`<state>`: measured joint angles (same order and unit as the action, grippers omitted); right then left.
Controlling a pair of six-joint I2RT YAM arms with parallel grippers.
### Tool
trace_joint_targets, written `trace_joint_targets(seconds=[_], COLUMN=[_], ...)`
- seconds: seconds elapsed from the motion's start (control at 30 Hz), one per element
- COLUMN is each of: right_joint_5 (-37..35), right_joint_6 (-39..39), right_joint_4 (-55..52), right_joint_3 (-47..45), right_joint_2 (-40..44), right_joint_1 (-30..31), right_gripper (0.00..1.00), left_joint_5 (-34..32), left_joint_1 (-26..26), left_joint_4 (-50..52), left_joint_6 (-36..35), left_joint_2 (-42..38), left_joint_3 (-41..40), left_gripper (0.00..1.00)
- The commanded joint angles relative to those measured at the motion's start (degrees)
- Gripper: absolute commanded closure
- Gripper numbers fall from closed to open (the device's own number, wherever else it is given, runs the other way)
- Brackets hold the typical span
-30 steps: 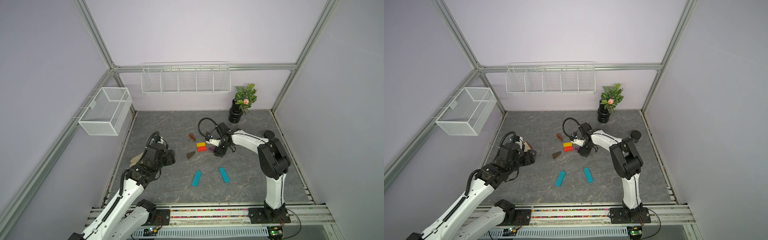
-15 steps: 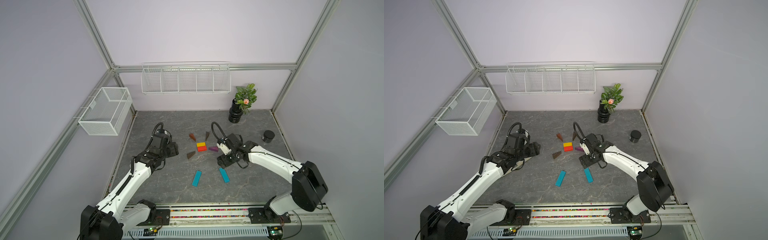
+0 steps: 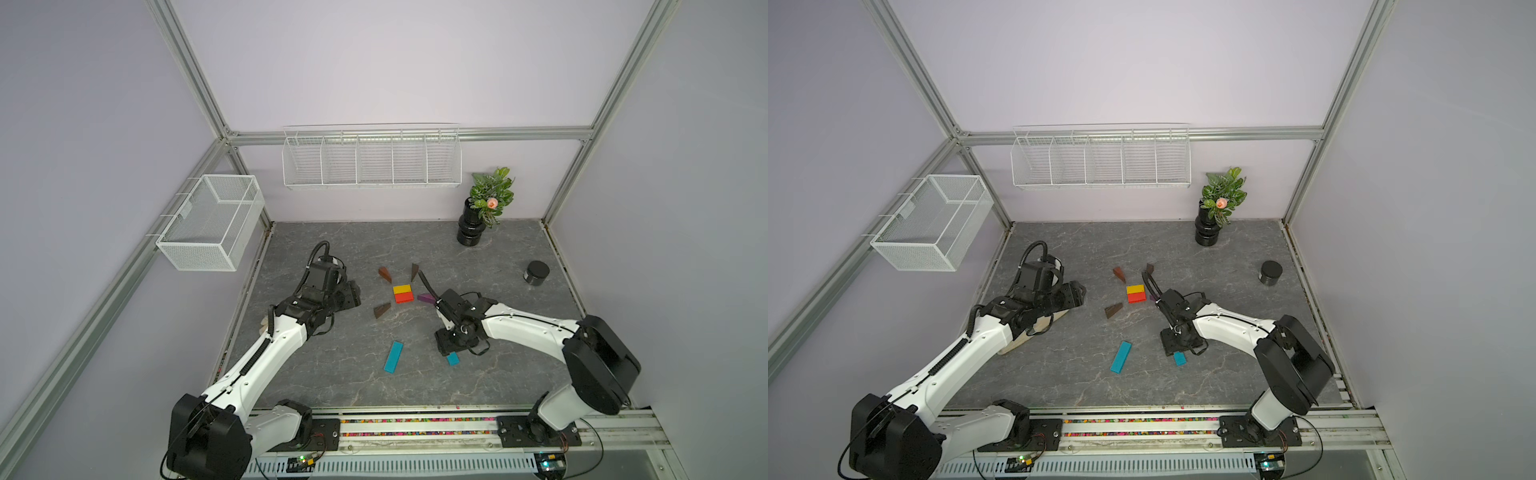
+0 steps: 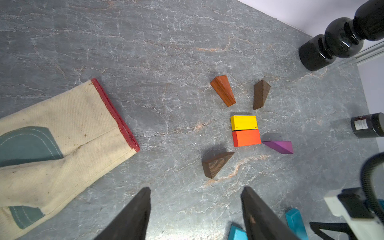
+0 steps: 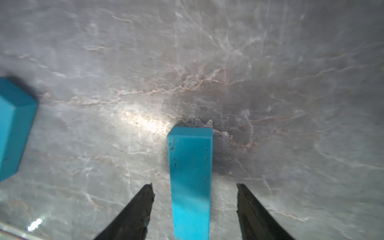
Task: Assemble a small pinwheel with building blocks
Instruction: Pick up the building block from the center of the board, then assemble the building block at the center of the board.
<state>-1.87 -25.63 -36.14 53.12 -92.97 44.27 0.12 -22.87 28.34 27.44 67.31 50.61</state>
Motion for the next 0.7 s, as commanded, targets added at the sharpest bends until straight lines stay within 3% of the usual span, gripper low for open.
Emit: trace_joint_targets(seconds=[0.0, 0.1, 0.17, 0.67], right_joint_5=[-0.34, -1.58, -1.97, -2.38], right_joint_6=[-1.22, -2.04, -2.50, -6.65], right_joint_4=[-0.30, -1.28, -1.78, -9.66], right_joint_3=[1.86, 3.45, 5.09, 32.98], right_joint_2=[-3.13, -4.24, -4.39, -22.96], right_joint_1=[1.35, 2.20, 2.33, 2.36], right_gripper=[0.48, 0.67, 0.71, 0.71], left_joint_5=[0.65, 0.58, 0.30, -0.01], left_joint_1=[0.20, 0.28, 0.27, 0.36], left_joint_4=[-0.52, 0.07, 0.20, 0.43], left_joint_6=[1.03, 0.79, 0.65, 0.33], left_joint_2=[-0.50, -0.97, -1.55, -3.63], left_joint_3=[-0.47, -0.76, -1.18, -2.89], left_gripper=[0.29, 0.29, 0.29, 0.28])
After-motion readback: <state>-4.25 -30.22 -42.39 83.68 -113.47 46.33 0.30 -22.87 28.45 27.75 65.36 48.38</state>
